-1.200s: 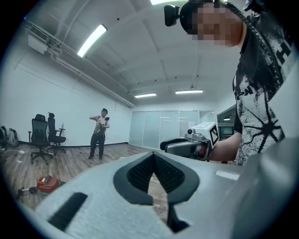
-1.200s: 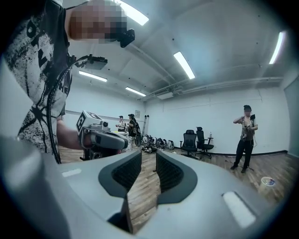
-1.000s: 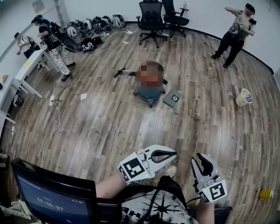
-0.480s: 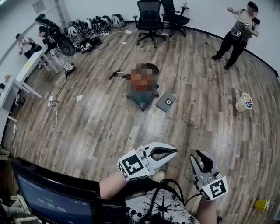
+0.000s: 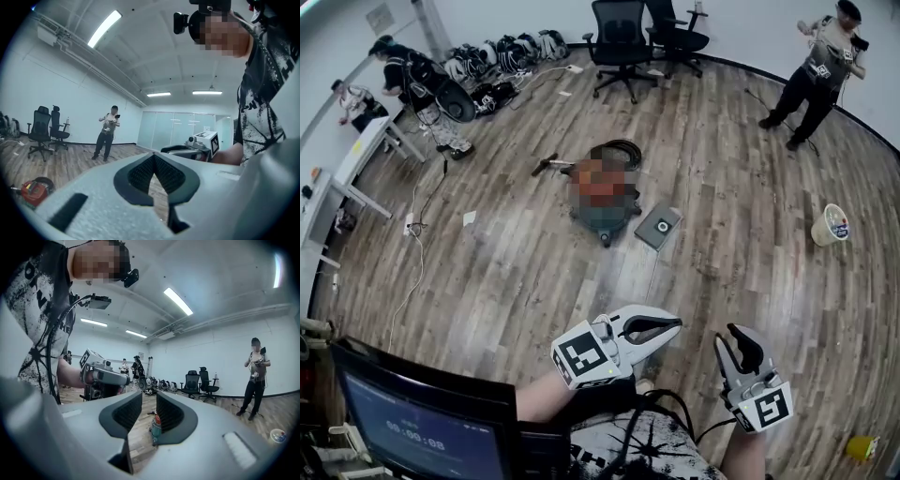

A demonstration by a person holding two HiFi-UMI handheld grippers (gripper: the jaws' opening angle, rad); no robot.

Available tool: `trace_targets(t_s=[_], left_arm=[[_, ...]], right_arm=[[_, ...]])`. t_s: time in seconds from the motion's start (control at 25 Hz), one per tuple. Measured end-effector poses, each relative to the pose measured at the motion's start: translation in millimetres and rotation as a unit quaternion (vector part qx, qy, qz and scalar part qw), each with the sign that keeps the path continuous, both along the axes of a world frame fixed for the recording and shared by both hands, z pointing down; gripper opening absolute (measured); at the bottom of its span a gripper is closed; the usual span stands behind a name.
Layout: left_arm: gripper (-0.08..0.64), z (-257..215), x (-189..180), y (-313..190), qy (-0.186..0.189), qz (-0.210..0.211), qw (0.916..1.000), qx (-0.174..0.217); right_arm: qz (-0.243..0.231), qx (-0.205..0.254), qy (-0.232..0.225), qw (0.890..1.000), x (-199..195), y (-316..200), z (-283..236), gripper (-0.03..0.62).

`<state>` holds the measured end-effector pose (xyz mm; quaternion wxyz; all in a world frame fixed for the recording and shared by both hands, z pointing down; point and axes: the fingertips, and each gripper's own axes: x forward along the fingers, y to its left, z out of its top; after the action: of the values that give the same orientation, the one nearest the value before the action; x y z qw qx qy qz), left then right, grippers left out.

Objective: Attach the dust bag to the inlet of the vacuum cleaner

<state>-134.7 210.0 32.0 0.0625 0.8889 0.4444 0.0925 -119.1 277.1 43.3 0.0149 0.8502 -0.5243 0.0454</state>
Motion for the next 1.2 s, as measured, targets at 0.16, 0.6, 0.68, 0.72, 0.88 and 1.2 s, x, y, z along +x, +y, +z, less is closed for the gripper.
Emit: trace_targets(t_s=[0.16,0.6,0.68,0.72,0.88,1.2], left_arm=[[-0.003,11,57,-24,-0.004,0.003,1.0,-0.003],[-0.003,12,201,-110,0.011,0.009,0.9999,-0.003],[-0.003,19,220,-115,0.0,0.017,0.9999,0.0],[-0.003,23,228,-116,-0.01,0.023,0.9997,0.001],[-0.003,30,257,-105,-0.027,0.045,0.9986,-0.004],[-0.003,58,330,-69,-0.033,0.056,0.9979,0.01]], right_arm=[[0.008,-0.003,-0.002,1.0,58,-23,4,0.104],[-0.013,0.026,-0.009,1.0,194,-114,-19,0.106],[-0.021,0.026,-0.016,0.999,208,-126,-17,0.106],[-0.026,0.026,-0.019,0.999,214,-130,-18,0.107],[-0.027,0.021,-0.019,0.999,240,-127,-16,0.106],[-0.026,0.04,-0.024,0.999,330,-98,-2,0.106]])
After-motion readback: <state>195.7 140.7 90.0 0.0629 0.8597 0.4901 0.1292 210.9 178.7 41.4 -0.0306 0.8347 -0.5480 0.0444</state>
